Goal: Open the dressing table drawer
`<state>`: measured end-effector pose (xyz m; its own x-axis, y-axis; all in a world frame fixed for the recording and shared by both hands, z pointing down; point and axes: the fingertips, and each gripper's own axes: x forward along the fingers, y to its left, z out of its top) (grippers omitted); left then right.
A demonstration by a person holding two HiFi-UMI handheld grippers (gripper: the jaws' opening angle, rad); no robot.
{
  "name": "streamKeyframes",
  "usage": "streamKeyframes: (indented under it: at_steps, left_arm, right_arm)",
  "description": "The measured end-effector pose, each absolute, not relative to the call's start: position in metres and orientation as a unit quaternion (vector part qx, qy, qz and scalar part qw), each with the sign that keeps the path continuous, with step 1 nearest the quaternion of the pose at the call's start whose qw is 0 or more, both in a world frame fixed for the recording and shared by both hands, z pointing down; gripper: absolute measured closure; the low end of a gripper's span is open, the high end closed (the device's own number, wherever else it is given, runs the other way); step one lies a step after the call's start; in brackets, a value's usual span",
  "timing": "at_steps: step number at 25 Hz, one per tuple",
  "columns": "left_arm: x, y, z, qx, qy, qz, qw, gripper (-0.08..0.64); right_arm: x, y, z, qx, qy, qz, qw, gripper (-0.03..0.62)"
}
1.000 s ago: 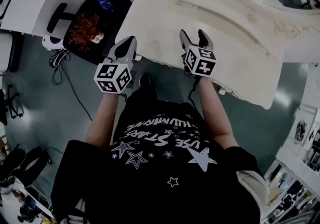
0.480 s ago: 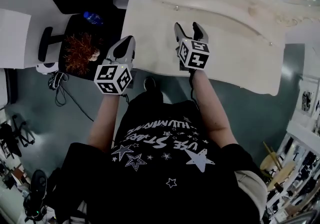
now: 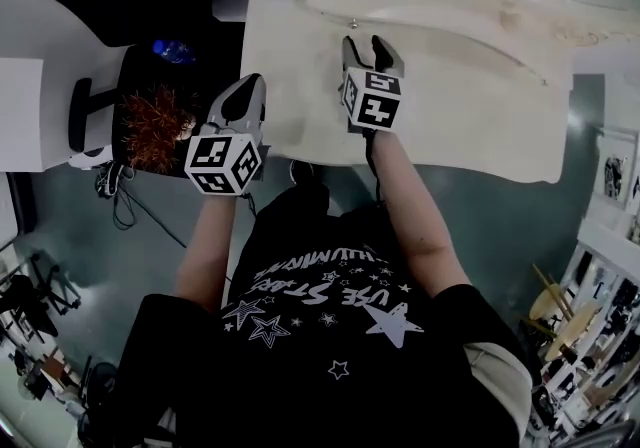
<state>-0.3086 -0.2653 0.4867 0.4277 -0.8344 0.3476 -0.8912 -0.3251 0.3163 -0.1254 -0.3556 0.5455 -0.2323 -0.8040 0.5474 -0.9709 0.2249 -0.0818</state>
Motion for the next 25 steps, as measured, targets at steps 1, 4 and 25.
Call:
streamKeyframes:
  at_steps: [1, 4, 25]
  left_arm:
    - [-0.309, -0.267, 0.488, 0.813, -0.529, 0.062, 0.236, 0.560]
    - [-0.308, -0.271, 0.493, 0.815, -0.524, 0.063, 0.240, 0.560]
    - [-0.308, -0.271, 0.502, 0.818, -0.515, 0.065, 0.249, 0.560]
  right_arm:
    - [-0.127, -0.358, 0.547, 0.588, -0.755, 0.209, 0.201, 0.359]
    - [-0.131, -0.367, 0.551, 0.590, -0.754, 0.204, 0.205, 0.374]
    - [-0.140, -0.386, 0.562, 0.591, -0.748, 0.195, 0.231, 0.471]
